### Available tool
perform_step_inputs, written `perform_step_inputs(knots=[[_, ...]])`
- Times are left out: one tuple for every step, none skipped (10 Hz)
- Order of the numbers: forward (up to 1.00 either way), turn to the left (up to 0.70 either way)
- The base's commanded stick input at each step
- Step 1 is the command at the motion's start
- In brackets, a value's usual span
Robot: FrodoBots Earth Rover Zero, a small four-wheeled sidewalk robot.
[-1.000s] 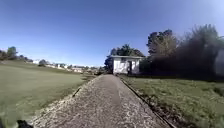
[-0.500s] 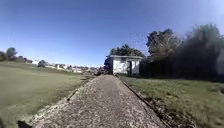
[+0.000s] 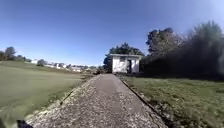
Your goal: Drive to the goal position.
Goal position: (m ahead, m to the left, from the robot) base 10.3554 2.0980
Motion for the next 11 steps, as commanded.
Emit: perform_step_inputs(knots=[[0.50, 0.00], [0.50, 0.00], [0.50, 0.00], [0.50, 0.00], [0.50, 0.00], [0.50, 0.00], [0.50, 0.00], [0.50, 0.00], [0.50, 0.00], [0.50, 0.08], [0.50, 0.25]])
